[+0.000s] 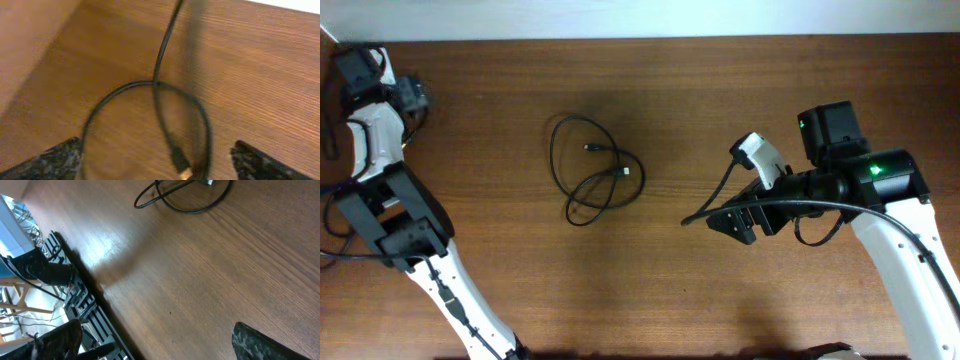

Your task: Untangle cables

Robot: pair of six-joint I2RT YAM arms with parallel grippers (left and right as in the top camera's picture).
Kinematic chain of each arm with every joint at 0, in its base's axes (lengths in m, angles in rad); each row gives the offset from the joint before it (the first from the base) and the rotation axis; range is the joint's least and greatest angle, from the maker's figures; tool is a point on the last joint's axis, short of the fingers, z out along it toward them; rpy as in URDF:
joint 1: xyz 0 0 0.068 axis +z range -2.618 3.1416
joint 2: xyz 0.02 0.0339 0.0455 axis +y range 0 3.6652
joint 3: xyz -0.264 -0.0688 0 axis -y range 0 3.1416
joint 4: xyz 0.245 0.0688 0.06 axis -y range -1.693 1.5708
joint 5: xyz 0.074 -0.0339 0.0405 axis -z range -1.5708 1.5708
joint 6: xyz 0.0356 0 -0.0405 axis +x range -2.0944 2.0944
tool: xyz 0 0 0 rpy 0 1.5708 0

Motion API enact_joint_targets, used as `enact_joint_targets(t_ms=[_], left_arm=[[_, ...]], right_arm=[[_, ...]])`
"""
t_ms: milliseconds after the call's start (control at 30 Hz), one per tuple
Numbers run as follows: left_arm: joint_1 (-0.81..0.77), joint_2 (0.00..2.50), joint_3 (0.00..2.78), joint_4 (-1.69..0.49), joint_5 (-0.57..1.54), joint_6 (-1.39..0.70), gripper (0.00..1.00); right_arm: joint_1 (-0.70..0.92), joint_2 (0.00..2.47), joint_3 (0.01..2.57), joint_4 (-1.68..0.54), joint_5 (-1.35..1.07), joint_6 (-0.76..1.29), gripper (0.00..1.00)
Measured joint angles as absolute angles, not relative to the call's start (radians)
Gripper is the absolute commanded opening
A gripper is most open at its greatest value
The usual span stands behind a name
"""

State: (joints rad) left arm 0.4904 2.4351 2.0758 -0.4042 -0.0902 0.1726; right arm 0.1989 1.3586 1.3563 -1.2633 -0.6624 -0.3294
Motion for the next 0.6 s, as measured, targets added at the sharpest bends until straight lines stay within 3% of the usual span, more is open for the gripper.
enact_joint_targets(t_ms=[400, 600], left_arm=[[0.485, 2.435, 2.076, -0.487, 0.167, 0.031, 0.99], [0.426, 2.379, 2.076, -0.521, 0.179, 0.047, 0.99]], right_arm=[[0.199, 1.359, 1.356, -1.283, -0.636, -0.318, 0.94], [0.199, 1.359, 1.356, -1.283, -0.625, -0.318, 0.94]])
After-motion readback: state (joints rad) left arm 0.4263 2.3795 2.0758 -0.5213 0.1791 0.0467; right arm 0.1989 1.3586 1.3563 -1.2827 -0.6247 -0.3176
